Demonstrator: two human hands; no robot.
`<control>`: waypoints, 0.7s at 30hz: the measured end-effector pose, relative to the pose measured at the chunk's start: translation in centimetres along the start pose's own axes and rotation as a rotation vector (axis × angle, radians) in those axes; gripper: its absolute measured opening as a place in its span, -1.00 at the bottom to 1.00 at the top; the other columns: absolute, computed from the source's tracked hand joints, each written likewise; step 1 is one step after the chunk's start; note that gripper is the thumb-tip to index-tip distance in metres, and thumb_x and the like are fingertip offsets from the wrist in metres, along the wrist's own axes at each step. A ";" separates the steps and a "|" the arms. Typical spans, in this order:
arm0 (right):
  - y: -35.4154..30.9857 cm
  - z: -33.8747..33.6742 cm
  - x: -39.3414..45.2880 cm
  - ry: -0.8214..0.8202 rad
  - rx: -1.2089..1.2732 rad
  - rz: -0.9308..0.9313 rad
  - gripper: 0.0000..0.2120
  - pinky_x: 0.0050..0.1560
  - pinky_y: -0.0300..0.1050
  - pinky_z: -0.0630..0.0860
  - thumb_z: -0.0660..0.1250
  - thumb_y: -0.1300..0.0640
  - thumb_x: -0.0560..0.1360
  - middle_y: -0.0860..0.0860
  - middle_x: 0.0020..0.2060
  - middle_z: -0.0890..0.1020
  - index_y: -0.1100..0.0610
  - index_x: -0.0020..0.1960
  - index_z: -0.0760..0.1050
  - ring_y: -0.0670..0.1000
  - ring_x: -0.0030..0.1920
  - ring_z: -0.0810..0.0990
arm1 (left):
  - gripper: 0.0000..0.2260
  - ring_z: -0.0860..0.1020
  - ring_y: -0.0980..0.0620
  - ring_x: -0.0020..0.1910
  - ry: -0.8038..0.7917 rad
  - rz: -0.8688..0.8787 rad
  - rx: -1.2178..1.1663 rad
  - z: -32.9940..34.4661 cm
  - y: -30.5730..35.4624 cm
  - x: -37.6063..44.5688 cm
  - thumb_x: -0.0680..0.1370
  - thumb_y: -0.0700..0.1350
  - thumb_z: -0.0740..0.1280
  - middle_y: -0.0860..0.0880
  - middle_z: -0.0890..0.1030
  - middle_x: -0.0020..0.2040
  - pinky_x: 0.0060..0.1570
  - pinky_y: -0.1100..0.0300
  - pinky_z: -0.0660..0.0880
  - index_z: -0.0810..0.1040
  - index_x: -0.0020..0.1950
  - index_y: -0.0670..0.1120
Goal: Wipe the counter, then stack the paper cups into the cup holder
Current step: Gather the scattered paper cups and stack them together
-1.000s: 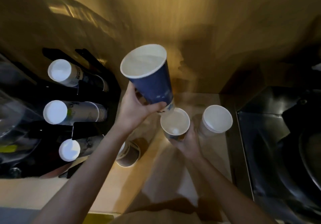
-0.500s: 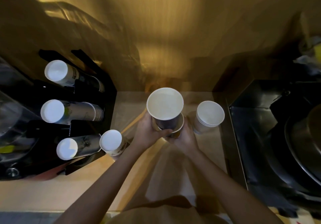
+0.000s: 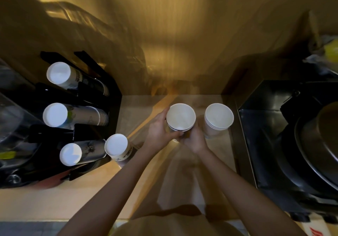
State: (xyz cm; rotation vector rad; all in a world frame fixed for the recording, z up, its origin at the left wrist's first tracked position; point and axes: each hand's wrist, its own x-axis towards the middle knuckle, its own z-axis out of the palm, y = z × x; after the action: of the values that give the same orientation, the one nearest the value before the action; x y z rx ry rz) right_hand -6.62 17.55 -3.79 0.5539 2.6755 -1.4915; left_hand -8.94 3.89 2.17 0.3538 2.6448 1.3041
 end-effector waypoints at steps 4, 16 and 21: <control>-0.2 -0.6 -0.2 -0.039 -0.017 0.040 -0.42 0.01 -0.29 0.40 0.42 0.26 0.36 0.15 0.22 0.49 0.20 0.31 0.27 0.06 0.15 0.52 | -0.27 0.46 -0.03 0.27 0.045 -0.017 0.047 0.3 0.1 0.7 0.32 -0.04 0.51 -0.10 0.45 0.36 0.17 0.13 0.41 0.27 0.41 -0.08; -1.3 -1.9 -0.4 -0.202 -0.019 0.191 -0.44 0.19 0.07 0.46 0.38 0.28 0.38 0.23 0.22 0.50 0.31 0.32 0.25 0.21 0.21 0.50 | -0.30 0.43 -0.12 0.31 -0.013 -0.039 0.190 -0.3 0.2 0.8 0.41 -0.01 0.43 -0.15 0.40 0.39 0.17 0.06 0.41 0.17 0.45 -0.07; -3.3 -2.2 -1.5 -0.404 -0.115 0.228 -0.86 -0.22 -0.15 0.32 0.36 0.16 0.40 0.15 -0.25 0.50 0.22 -0.24 0.48 0.08 -0.18 0.47 | -0.62 0.50 -0.12 0.20 0.036 -0.079 0.288 -2.8 1.8 -0.9 0.48 -0.02 0.32 -0.10 0.45 0.34 0.15 0.05 0.45 0.46 0.27 -0.10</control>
State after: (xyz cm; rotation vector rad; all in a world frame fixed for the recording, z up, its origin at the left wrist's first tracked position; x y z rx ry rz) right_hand -5.90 17.39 0.37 0.4713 2.2852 -1.2263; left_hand -8.59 2.63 5.34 0.2614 2.8485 0.9145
